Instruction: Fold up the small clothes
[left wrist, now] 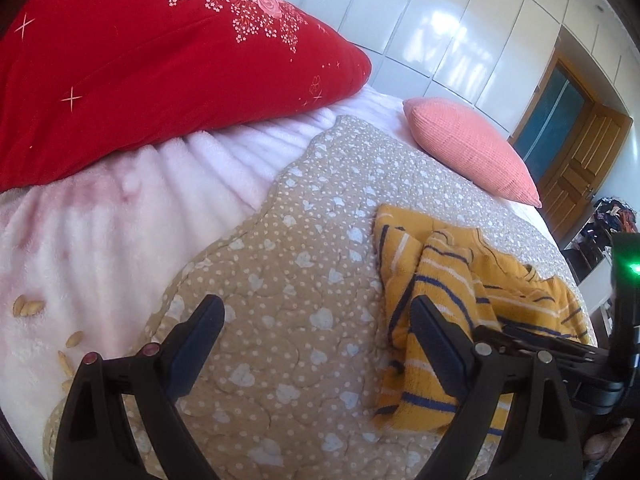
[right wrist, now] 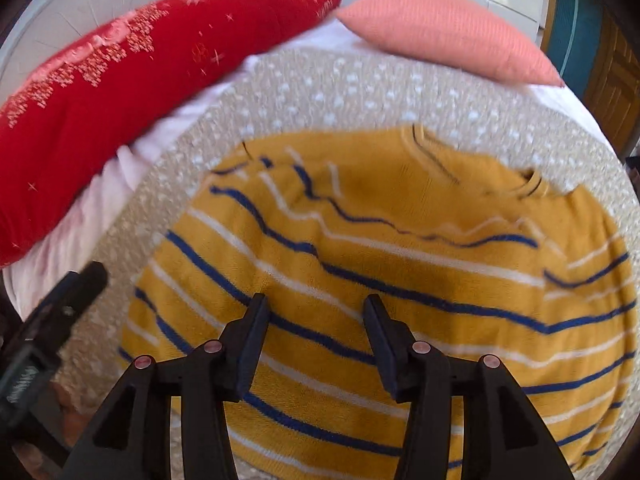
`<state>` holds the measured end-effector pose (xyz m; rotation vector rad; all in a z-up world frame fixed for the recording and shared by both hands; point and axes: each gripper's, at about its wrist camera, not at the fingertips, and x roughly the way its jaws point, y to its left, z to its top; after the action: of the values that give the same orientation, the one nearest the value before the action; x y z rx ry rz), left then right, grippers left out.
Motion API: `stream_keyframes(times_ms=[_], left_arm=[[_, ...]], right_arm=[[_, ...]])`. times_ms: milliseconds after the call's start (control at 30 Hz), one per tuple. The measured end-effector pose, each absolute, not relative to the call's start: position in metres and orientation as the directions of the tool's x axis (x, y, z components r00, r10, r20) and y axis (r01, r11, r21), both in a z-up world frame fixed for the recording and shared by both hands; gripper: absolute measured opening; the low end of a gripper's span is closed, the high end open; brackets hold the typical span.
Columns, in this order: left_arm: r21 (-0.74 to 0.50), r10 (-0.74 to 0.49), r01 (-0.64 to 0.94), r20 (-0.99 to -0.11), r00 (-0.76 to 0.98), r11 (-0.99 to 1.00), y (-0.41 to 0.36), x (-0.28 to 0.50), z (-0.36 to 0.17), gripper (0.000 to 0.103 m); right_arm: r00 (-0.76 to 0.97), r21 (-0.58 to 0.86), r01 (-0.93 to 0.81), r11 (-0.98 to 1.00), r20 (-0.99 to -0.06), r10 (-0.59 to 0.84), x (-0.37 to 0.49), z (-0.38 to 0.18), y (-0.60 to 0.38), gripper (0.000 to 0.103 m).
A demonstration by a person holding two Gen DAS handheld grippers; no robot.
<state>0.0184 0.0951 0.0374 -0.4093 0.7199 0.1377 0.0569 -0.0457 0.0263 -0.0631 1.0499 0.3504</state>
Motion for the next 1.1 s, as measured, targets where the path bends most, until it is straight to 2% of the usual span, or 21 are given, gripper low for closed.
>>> stream_keyframes(times_ms=[900, 1000, 1100], left_arm=[[-0.337, -0.016, -0.276, -0.658, 0.753, 0.9, 0.105, 0.013, 0.038, 0.093], [-0.342, 0.036, -0.329, -0.643, 0.765, 0.88, 0.124, 0.008, 0.044, 0.093], [-0.354, 0.135, -0.44, -0.633, 0.762, 0.825, 0.157, -0.002, 0.047, 0.093]], right_arm=[[0.46, 0.112, -0.306, 0.946, -0.852, 0.25, 0.055, 0.022, -0.047, 0.066], [0.45, 0.098, -0.304, 0.948, -0.862, 0.233, 0.056, 0.03, -0.045, 0.066], [0.505, 0.124, -0.349, 0.929, -0.81, 0.297, 0.041, 0.055, -0.04, 0.065]])
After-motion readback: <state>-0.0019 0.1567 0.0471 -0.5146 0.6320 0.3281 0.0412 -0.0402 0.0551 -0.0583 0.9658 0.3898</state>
